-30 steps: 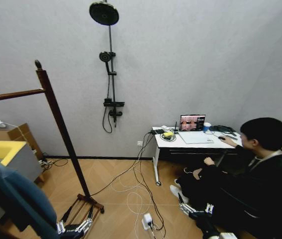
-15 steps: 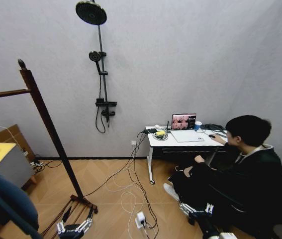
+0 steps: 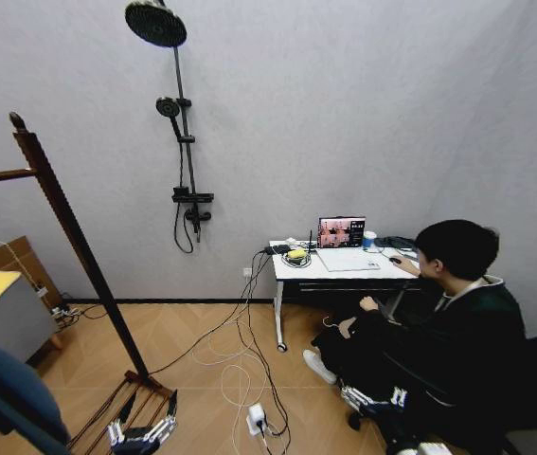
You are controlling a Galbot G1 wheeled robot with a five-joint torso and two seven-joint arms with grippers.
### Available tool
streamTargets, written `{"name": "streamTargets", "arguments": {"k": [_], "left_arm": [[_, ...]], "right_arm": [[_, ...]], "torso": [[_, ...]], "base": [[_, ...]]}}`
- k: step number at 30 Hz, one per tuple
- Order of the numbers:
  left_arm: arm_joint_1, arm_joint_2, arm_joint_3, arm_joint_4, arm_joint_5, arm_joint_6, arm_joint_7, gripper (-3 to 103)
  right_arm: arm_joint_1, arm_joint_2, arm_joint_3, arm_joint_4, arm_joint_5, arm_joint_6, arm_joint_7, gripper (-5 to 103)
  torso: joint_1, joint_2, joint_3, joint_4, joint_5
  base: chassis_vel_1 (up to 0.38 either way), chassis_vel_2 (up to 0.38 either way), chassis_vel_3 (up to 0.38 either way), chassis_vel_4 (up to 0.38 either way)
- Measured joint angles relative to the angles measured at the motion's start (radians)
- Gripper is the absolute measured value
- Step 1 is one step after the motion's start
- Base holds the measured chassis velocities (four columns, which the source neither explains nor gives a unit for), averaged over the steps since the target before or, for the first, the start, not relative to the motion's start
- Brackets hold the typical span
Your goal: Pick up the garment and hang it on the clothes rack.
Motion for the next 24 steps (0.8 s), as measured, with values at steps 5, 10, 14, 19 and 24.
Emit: {"name": "streamTargets", "arguments": {"k": [5,10,14,19,24], "left_arm": [[0.0,0.0,0.0,0.0,0.0,0.0,0.0,100],[0.0,0.0,0.0,0.0,0.0,0.0,0.0,100],[0.0,0.0,0.0,0.0,0.0,0.0,0.0,100],[0.0,0.0,0.0,0.0,0.0,0.0,0.0,100],[0.0,0.0,0.0,0.0,0.0,0.0,0.0,100]], "right_arm": [[0.0,0.0,0.0,0.0,0.0,0.0,0.0,100],[0.0,0.0,0.0,0.0,0.0,0.0,0.0,100],[0.0,0.0,0.0,0.0,0.0,0.0,0.0,100],[0.0,0.0,0.0,0.0,0.0,0.0,0.0,100],[0.0,0.0,0.0,0.0,0.0,0.0,0.0,100]], "torso": [[0.0,0.0,0.0,0.0,0.0004],[0.0,0.0,0.0,-0.0002,0.0005],[0.0,0.0,0.0,0.0,0.0004],[0.0,0.0,0.0,-0.0001,0.0004],[0.0,0.0,0.0,-0.0001,0.0004]], "base": [[0.0,0.0,0.0,0.0],[-0.032,-0.029,-0.008,-0.002],[0.0,0.0,0.0,0.0],[0.0,0.0,0.0,0.0],[0.0,0.0,0.0,0.0]]}}
